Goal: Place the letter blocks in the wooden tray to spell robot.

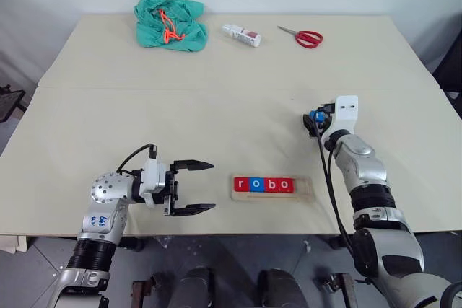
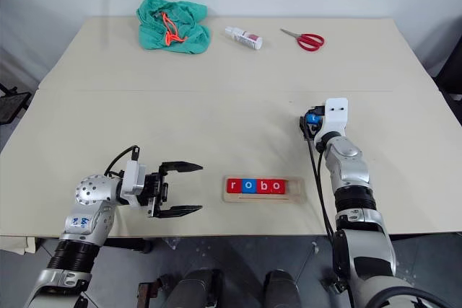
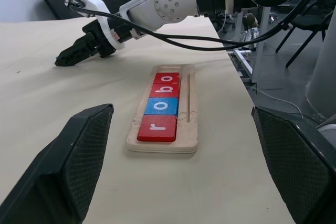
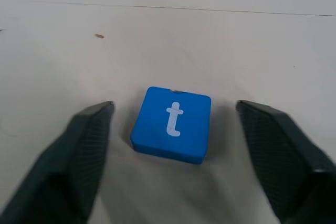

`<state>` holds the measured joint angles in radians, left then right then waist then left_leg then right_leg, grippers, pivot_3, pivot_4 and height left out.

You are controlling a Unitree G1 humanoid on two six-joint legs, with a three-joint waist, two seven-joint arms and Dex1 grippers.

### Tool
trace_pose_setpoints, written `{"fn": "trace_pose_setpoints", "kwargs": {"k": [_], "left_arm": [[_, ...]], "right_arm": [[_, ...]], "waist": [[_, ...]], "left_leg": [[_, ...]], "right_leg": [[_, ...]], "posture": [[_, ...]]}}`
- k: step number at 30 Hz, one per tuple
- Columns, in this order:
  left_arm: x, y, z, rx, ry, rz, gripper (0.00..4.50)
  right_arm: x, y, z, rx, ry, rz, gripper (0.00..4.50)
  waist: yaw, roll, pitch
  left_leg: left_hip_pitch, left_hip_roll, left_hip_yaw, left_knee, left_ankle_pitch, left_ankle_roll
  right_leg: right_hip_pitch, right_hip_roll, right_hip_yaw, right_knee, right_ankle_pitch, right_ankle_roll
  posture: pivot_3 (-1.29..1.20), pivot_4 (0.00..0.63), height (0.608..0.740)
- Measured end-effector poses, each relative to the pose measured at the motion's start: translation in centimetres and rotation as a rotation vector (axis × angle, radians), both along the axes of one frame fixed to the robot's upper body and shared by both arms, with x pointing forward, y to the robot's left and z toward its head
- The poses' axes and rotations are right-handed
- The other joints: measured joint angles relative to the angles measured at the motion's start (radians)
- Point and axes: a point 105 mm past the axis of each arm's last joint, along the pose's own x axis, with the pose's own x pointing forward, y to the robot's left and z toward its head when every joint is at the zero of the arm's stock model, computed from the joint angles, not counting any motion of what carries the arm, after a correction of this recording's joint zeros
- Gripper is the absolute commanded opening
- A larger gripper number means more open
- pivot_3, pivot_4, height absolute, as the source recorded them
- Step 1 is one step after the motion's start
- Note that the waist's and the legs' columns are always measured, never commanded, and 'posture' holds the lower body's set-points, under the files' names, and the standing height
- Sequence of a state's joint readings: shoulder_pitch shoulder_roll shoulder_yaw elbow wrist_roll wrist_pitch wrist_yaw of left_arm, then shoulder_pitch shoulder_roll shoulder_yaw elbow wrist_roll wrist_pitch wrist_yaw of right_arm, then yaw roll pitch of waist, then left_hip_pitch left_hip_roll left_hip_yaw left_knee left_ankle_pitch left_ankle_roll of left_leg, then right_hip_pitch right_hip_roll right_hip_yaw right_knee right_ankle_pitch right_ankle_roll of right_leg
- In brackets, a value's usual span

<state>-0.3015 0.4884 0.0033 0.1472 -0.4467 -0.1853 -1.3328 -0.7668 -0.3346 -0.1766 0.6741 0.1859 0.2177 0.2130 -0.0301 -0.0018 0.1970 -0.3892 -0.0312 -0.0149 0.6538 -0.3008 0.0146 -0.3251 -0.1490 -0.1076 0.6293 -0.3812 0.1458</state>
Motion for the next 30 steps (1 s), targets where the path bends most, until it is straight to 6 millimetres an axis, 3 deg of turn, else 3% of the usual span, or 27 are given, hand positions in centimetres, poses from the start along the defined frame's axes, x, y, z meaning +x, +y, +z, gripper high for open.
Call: {"fn": "trace_pose_setpoints", "kwargs": {"k": [3,4,12,16,26,30], "left_arm": [[0.0,0.0,0.0,-0.001,-0.002,0.000,4.50],[0.0,0.0,0.0,-0.001,-0.002,0.001,4.50],[0.0,0.0,0.0,0.000,-0.002,-0.005,4.50],[-0.1,0.0,-0.2,0.006,0.008,-0.025,4.50],[0.6,-0.1,-0.3,0.008,0.013,-0.068,4.50],[0.9,-0.4,-0.3,-0.002,0.011,-0.084,4.50]], "right_arm": [[-0.6,0.3,-0.1,-0.005,-0.004,0.012,1.58],[-0.9,0.4,-0.2,-0.006,-0.003,0.020,1.47],[-5.1,1.6,-0.1,-0.004,0.004,0.131,1.47],[-8.7,1.0,1.0,-0.010,-0.006,0.164,1.47],[-16.4,-0.1,-0.1,-0.018,0.080,0.133,1.47],[-18.5,-0.5,-1.6,-0.002,0.145,0.074,1.47]], "waist": [[0.003,0.000,0.000],[0.003,0.000,0.000],[0.004,0.000,0.000],[0.017,0.000,0.000],[0.036,0.000,0.000],[0.034,0.000,0.000]], "left_leg": [[0.000,0.000,-0.001,0.000,0.000,0.000],[0.000,0.000,-0.001,0.000,0.000,0.000],[0.000,0.000,0.000,-0.001,0.000,0.000],[0.000,0.000,0.000,-0.002,0.000,0.000],[0.000,-0.001,0.000,-0.001,0.000,0.000],[0.000,-0.001,0.001,-0.001,0.000,0.000]], "right_leg": [[0.000,0.000,0.000,0.000,0.000,0.000],[0.000,0.000,0.000,0.001,0.000,0.000],[-0.001,0.000,0.001,0.000,0.000,0.000],[-0.001,0.000,0.001,-0.001,0.000,0.000],[0.000,0.000,0.001,-0.001,0.000,0.000],[0.000,0.000,0.002,-0.001,0.000,0.000]], "posture": [[0.00,0.150,0.740],[0.00,0.150,0.740],[0.00,0.150,0.740],[0.00,0.150,0.740],[0.00,0.150,0.740],[0.00,0.150,0.740]]}}
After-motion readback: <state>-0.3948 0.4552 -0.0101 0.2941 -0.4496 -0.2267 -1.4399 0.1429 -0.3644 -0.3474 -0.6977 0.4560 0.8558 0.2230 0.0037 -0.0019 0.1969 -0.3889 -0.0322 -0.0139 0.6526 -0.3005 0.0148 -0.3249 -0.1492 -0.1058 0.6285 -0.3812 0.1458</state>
